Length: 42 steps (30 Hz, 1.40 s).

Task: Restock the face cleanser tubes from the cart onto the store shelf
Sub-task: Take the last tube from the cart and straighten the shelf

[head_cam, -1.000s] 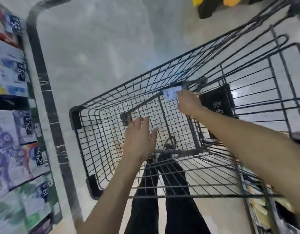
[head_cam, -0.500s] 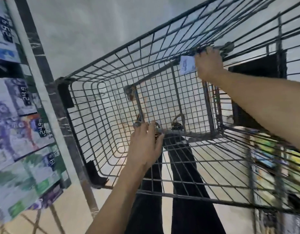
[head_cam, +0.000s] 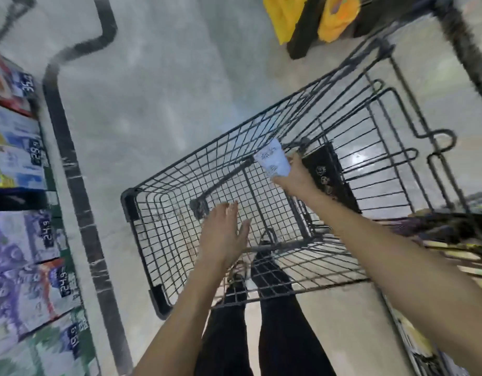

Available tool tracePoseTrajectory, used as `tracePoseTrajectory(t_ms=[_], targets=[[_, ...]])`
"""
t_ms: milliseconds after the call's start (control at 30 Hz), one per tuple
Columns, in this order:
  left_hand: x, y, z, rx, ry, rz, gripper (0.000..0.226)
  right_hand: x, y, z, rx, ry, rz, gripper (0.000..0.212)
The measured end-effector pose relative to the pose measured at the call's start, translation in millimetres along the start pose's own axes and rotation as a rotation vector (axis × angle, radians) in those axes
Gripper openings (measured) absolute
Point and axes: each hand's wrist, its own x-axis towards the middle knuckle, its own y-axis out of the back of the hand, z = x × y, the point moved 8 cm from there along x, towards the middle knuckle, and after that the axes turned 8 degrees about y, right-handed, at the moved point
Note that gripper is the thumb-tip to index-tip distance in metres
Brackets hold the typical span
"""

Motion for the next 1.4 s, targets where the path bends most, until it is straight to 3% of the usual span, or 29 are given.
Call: tracePoseTrajectory(t_ms=[133, 433, 633, 733, 900, 1133, 1400], targets=[[-32.1, 49.9, 29.9, -0.010, -0.098, 0.094, 0.065, -86.5, 42.5, -30.3, 0.395, -0.046, 0.181, 0.068], [-135.8, 95.5, 106.9, 0.076, -0.483, 0.221, 0.066, -297.2, 118.8, -59.9, 0.769, 0.115, 0.600, 0.045], [-225.4, 93.8, 184.3, 0.134, -0.764, 0.303, 0.063, -443.9, 155.0, -42.2, 0.857, 0.161, 0.866, 0.047], [-282.7, 78.9, 225.6, 0.157, -0.904, 0.312, 0.061, -521.7, 171.4, -25.1, 0.854, 0.157, 0.998, 0.037], [-378.1, 38.4, 288.4, 0.128, -1.114, 0.312, 0.067, -643.3, 193.9, 12.6, 0.902, 0.193, 1.211, 0.047], [-521.3, -37.6, 347.7, 0.120, -1.331, 0.285, 0.057, -799.1, 204.8, 74.2, 0.851, 0.143, 1.403, 0.048], [-638.1, -113.7, 379.1, 0.153, -1.430, 0.250, 0.058, -925.8, 199.7, 137.6, 0.843, 0.160, 1.527, 0.050]])
